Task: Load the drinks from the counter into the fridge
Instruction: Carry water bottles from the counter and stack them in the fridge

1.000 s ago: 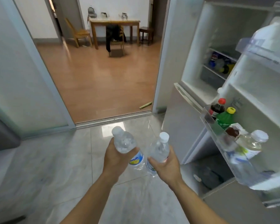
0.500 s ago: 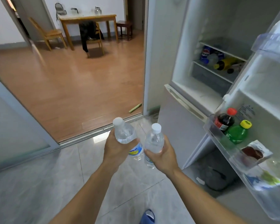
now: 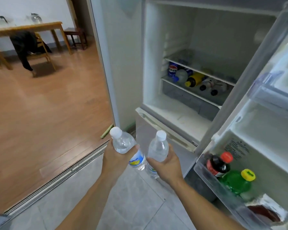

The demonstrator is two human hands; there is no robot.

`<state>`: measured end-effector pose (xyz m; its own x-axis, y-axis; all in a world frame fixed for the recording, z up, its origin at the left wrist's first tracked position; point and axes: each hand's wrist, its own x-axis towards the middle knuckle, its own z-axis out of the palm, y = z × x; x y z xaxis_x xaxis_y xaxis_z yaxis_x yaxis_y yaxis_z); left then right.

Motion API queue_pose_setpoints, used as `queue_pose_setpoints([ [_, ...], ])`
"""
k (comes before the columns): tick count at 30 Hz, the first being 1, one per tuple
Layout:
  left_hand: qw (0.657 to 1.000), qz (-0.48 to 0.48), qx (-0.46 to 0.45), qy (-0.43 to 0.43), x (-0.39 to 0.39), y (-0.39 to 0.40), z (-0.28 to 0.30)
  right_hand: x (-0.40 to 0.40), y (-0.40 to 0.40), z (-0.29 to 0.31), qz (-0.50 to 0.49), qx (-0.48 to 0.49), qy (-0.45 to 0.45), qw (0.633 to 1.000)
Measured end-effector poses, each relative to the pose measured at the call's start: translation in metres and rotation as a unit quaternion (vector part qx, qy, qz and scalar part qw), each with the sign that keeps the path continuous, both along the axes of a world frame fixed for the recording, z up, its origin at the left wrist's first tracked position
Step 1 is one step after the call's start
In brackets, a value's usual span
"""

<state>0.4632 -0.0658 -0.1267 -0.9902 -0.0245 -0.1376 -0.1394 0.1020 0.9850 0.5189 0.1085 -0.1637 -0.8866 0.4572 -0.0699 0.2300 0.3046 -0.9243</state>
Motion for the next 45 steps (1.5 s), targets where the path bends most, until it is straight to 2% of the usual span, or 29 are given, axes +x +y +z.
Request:
queue_pose_setpoints([
  [7, 0.995, -0.103, -0.009, 0.009, -0.106, 0.034, -0.016, -0.069, 0.021, -0.001, -0.115, -0.006, -0.048, 0.992],
  [13, 0.984, -0.166, -0.030, 0.053, -0.201, 0.060, 0.001, -0.133, 0.026, 0.019, -0.212, 0.039, -0.049, 0.975],
  [20, 0.968, -0.231, -0.056, 0.080, -0.286, 0.107, 0.013, -0.189, 0.055, 0.029, -0.296, 0.013, -0.038, 0.954],
  [29, 0.958, -0.237, -0.116, 0.117, -0.369, 0.165, 0.009, -0.267, 0.126, 0.017, -0.334, 0.011, -0.016, 0.942],
  [41, 0.905, -0.335, -0.236, 0.112, -0.431, 0.222, 0.004, -0.317, 0.175, -0.003, -0.311, 0.012, -0.084, 0.947],
  [45, 0.890, -0.370, -0.243, 0.113, -0.439, 0.226, -0.004, -0.317, 0.178, 0.000, -0.300, 0.008, -0.116, 0.947],
])
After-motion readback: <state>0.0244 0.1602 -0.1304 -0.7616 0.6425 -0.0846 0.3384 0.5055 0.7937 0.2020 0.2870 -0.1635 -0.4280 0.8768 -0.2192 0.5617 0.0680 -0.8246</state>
